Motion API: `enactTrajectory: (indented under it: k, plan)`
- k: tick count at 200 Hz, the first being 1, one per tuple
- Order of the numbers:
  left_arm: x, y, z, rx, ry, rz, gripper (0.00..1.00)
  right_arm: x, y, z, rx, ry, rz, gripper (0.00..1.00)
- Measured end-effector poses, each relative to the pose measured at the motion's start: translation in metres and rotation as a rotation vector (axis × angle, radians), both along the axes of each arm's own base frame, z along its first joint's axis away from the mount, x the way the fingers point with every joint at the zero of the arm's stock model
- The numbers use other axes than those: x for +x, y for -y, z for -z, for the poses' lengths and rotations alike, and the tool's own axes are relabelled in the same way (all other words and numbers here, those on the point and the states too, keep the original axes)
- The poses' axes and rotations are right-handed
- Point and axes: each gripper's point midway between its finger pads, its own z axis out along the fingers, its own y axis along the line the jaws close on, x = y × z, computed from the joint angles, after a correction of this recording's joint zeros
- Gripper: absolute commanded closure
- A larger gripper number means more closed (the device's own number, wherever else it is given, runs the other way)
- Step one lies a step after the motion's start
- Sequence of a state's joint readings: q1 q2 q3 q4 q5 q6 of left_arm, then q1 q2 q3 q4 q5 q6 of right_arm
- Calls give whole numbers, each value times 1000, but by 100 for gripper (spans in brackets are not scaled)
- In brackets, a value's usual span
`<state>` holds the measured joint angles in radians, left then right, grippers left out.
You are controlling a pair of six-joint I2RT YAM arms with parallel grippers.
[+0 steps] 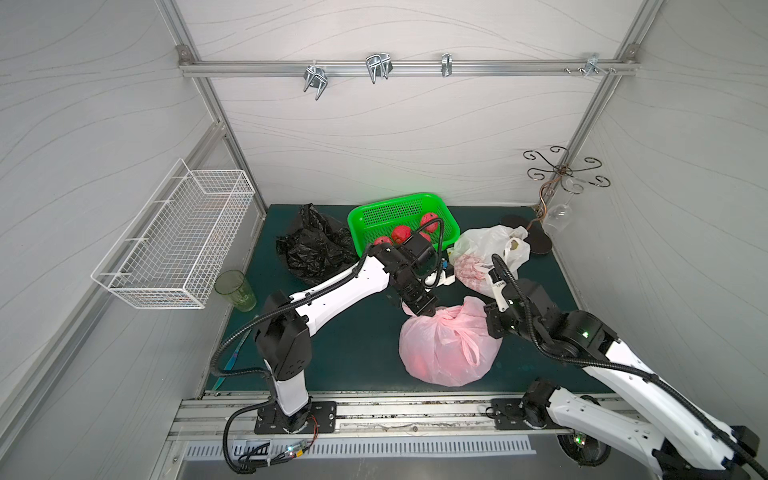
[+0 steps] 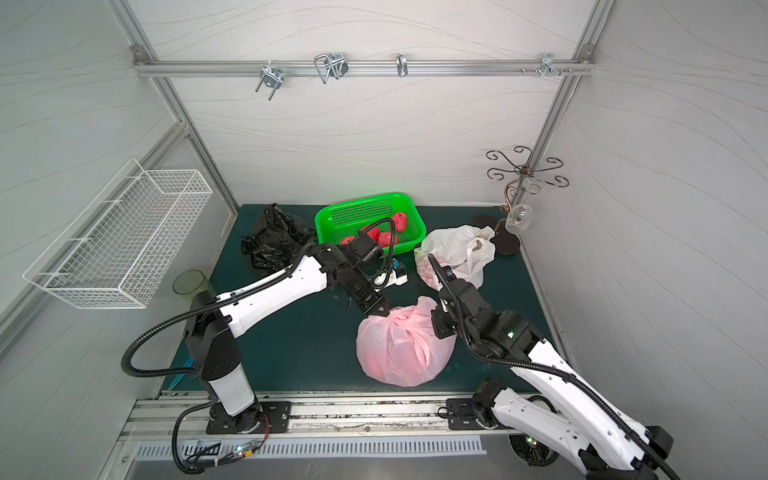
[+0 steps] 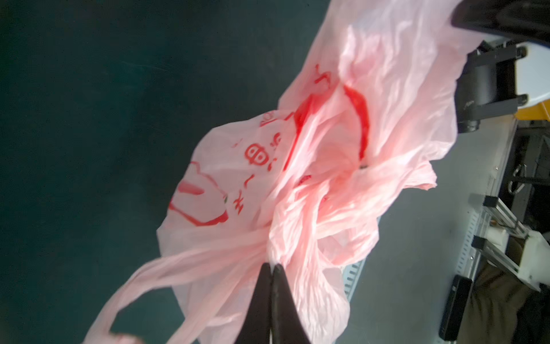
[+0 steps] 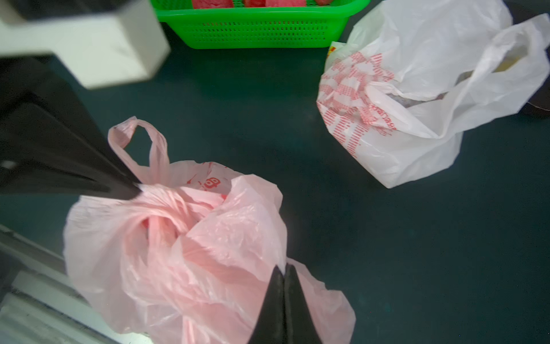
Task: Untie the knot of a plastic bag & take out the apple
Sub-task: Untie the plastic bag at the center of the board.
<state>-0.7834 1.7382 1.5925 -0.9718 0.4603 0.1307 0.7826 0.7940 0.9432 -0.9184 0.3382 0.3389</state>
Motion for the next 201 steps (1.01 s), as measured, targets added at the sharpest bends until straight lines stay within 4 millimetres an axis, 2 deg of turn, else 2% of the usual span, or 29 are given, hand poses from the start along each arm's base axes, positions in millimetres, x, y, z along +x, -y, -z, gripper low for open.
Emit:
enactTrajectory:
  k: [34, 55, 68, 83, 105, 128, 133, 138, 143, 149, 159, 173, 201]
  plan:
    - [42, -57, -51, -19, 206, -201, 100, 15, 35, -2, -12, 16, 178, 100]
    - [47, -85, -79, -33, 309, -293, 100, 21, 53, -4, -5, 22, 268, 100]
    - [47, -102, -86, -39, 342, -350, 100, 23, 62, -6, 4, 32, 310, 100]
    - [47, -126, -82, -27, 358, -427, 100, 24, 71, -9, 16, 45, 347, 100]
    - [39, -154, -63, 6, 343, -516, 100, 22, 80, -16, 44, 71, 390, 100]
    - [27, -162, -44, 22, 299, -540, 100, 20, 81, -21, 70, 85, 390, 100]
    - [25, -162, -40, 22, 289, -540, 92, 20, 80, -21, 74, 85, 388, 100]
    - [23, -161, -37, 20, 275, -540, 79, 20, 79, -21, 78, 84, 384, 94]
    - [21, -160, -33, 20, 264, -537, 64, 20, 78, -20, 82, 80, 379, 82]
    - [19, -159, -30, 15, 247, -540, 56, 20, 77, -19, 85, 76, 374, 71]
    - [17, -159, -25, 14, 225, -548, 50, 19, 74, -17, 86, 67, 356, 59]
    - [13, -158, -24, 3, 208, -556, 42, 18, 71, -17, 93, 67, 332, 50]
    - [8, -155, -49, -87, 237, -559, 35, 15, 65, -22, 120, 71, 293, 35]
